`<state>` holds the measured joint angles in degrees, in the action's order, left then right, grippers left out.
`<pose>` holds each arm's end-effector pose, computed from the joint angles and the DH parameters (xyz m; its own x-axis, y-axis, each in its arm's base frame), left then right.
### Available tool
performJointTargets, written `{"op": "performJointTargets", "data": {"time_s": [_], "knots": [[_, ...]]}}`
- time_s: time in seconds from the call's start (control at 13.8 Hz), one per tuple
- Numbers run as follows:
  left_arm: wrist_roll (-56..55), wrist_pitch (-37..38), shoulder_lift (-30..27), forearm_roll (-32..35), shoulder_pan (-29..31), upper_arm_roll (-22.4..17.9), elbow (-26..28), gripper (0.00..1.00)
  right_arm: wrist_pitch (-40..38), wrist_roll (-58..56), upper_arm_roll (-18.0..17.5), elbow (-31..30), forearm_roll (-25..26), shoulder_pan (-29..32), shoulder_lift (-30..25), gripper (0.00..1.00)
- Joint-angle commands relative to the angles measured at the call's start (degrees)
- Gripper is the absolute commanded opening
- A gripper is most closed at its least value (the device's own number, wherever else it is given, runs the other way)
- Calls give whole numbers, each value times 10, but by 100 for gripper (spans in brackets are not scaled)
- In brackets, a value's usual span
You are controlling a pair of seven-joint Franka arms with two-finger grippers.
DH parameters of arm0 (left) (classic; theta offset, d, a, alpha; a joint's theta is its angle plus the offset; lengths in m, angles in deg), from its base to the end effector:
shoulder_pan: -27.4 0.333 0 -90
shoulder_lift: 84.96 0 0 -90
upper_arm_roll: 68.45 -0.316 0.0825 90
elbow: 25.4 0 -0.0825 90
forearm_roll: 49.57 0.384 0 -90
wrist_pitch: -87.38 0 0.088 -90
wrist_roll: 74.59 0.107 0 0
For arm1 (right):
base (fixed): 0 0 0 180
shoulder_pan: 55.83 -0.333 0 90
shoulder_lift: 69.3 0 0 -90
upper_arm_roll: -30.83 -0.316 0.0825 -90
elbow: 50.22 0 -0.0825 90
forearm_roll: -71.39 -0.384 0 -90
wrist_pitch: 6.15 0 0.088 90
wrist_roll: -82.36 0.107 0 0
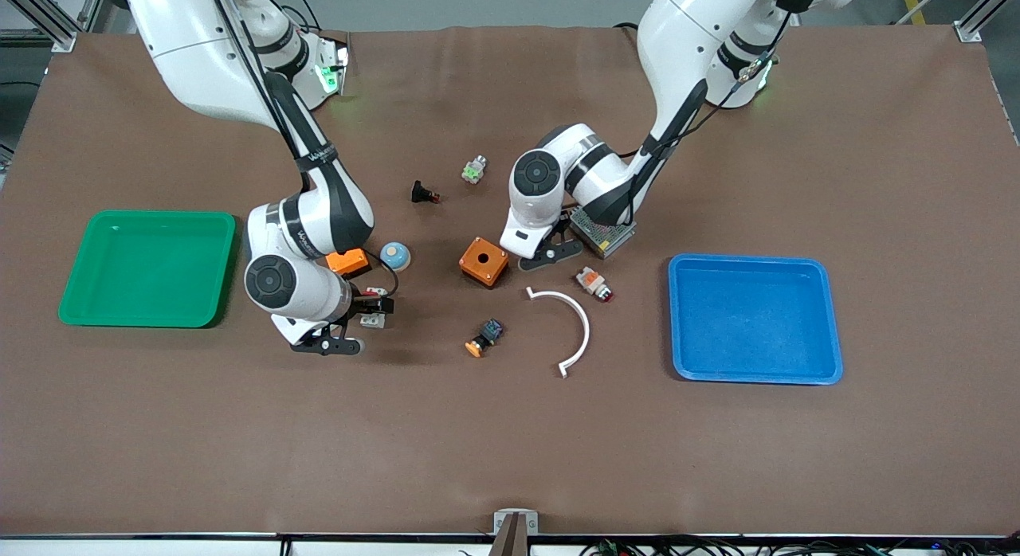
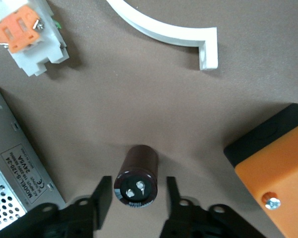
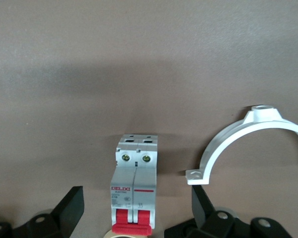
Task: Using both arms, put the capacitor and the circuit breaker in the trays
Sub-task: 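Grasp the capacitor with the left gripper while the right gripper grasps the breaker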
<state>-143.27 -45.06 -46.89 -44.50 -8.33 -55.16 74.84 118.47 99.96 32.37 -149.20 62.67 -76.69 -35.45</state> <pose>0.4399 -0.4861 0.1934 0.9423 0.3174 -0.1062 0.3141 -0.9483 -0.0462 0.6151 0.2233 0.2308 0.9841 -0.0570 -0.1685 -0.0659 -0.9967 -0.0477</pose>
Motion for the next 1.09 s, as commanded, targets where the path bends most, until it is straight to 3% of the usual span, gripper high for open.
{"op": "performJointTargets", "data": {"time_s": [0.0, 0.07, 0.29, 0.44, 0.58, 0.87, 1.02], "knots": [[-10, -5, 2, 26, -2, -6, -2, 23, 7, 7, -1, -4, -13, -1, 1, 84], [-11, -6, 2, 35, 0, -6, -3, 20, 6, 7, -1, -4, -12, -1, 2, 82], [-8, -5, 1, 41, 2, -7, -8, 12, 7, 7, -1, -4, -13, -2, 7, 63], [-10, -5, -2, 41, 4, -8, -8, 1, 7, 7, -1, -4, -13, -2, 7, 48], [-11, 5, -27, 42, 17, -8, -7, 0, 5, 7, -1, -4, -13, -2, 7, 32], [-2, 91, -105, 42, 52, -7, -7, 0, -19, 2, -1, 6, -15, 15, -2, 28], [19, 127, -135, 42, 81, -6, -3, 0, -96, 0, -1, 39, -15, 35, -18, 28]]}}
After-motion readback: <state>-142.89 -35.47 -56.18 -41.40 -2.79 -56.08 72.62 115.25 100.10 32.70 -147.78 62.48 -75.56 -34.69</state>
